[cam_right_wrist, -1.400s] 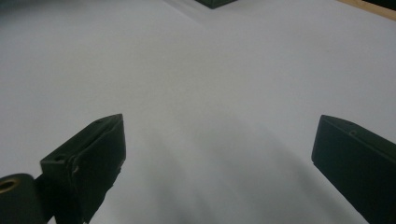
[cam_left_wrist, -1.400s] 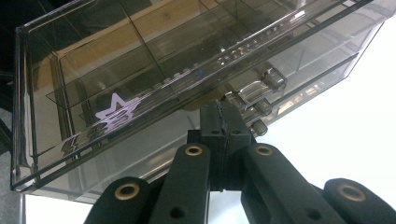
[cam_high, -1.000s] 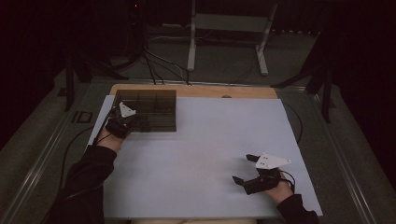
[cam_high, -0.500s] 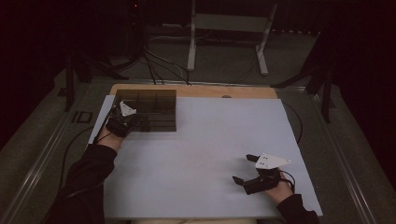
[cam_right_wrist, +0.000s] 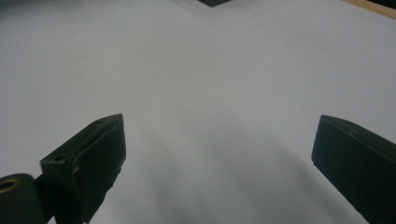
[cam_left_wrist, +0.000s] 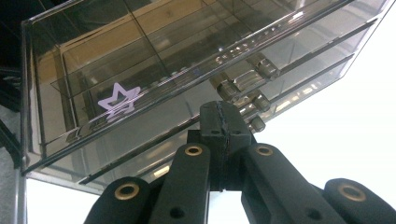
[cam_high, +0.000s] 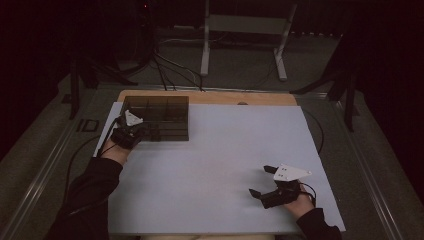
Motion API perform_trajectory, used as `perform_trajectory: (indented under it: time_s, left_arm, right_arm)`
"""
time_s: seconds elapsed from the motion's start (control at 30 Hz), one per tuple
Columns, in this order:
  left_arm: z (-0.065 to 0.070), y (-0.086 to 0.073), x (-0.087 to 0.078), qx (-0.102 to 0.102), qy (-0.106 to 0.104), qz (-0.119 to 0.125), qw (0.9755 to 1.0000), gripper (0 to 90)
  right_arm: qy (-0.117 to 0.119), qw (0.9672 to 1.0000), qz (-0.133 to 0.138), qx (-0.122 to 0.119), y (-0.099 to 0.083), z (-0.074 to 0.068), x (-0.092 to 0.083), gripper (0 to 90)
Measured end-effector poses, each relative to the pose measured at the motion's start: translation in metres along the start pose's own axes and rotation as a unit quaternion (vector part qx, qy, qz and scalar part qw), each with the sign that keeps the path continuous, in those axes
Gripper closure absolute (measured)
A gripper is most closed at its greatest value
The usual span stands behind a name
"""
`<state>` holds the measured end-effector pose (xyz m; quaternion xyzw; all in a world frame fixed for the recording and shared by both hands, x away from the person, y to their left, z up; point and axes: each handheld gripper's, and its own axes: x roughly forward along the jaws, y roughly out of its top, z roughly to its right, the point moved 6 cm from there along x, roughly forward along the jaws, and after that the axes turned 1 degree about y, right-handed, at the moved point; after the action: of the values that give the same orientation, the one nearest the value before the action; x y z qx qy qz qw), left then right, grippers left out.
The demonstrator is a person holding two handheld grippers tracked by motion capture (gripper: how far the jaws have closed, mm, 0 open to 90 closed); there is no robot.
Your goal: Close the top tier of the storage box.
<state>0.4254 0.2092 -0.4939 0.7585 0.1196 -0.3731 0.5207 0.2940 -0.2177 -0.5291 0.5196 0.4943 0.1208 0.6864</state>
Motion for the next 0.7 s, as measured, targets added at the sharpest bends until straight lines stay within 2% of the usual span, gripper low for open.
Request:
perform_trajectory:
  time_s: [0.03, 0.1, 0.23, 0.27, 0.3, 0.4, 0.43, 0.53, 0.7]
  left_arm:
    - [0.000, 0.000, -0.001, -0.006, -0.004, 0.000, 1.0000, 90.0]
    - [0.001, 0.001, -0.005, -0.017, 0.000, -0.004, 0.9999, 89.0]
    - [0.003, 0.002, -0.007, -0.011, 0.000, -0.014, 0.9998, 78.5]
    - [0.003, 0.002, -0.007, -0.011, 0.000, -0.014, 0.9998, 78.5]
    - [0.007, 0.002, -0.007, -0.008, -0.003, -0.020, 0.9998, 69.1]
    - [0.010, 0.001, -0.006, -0.007, -0.008, -0.024, 0.9997, 60.1]
    - [0.011, 0.001, -0.006, -0.008, -0.010, -0.025, 0.9996, 60.1]
    - [0.012, 0.002, -0.007, -0.019, -0.019, -0.025, 0.9993, 49.0]
    - [0.013, 0.002, -0.008, -0.023, -0.030, -0.029, 0.9988, 33.6]
  right_arm:
    - [0.000, 1.0000, 0.000, 0.000, 0.000, 0.000, 0.000, 2.9]
    - [0.000, 1.0000, -0.001, 0.000, 0.000, 0.000, 0.000, 2.9]
    - [0.000, 1.0000, 0.000, 0.000, 0.000, 0.000, 0.000, 2.9]
    - [0.000, 1.0000, 0.000, 0.000, 0.000, 0.000, 0.000, 2.9]
    - [0.001, 1.0000, 0.000, -0.001, 0.000, 0.000, 0.000, 2.9]
    - [0.001, 1.0000, 0.001, -0.001, 0.001, 0.000, -0.001, 2.9]
    - [0.001, 1.0000, 0.002, -0.001, 0.001, 0.000, -0.001, 2.9]
    - [0.001, 1.0000, 0.001, 0.001, 0.000, 0.000, 0.000, 2.9]
    - [0.001, 1.0000, 0.000, 0.001, 0.000, 0.000, 0.000, 2.9]
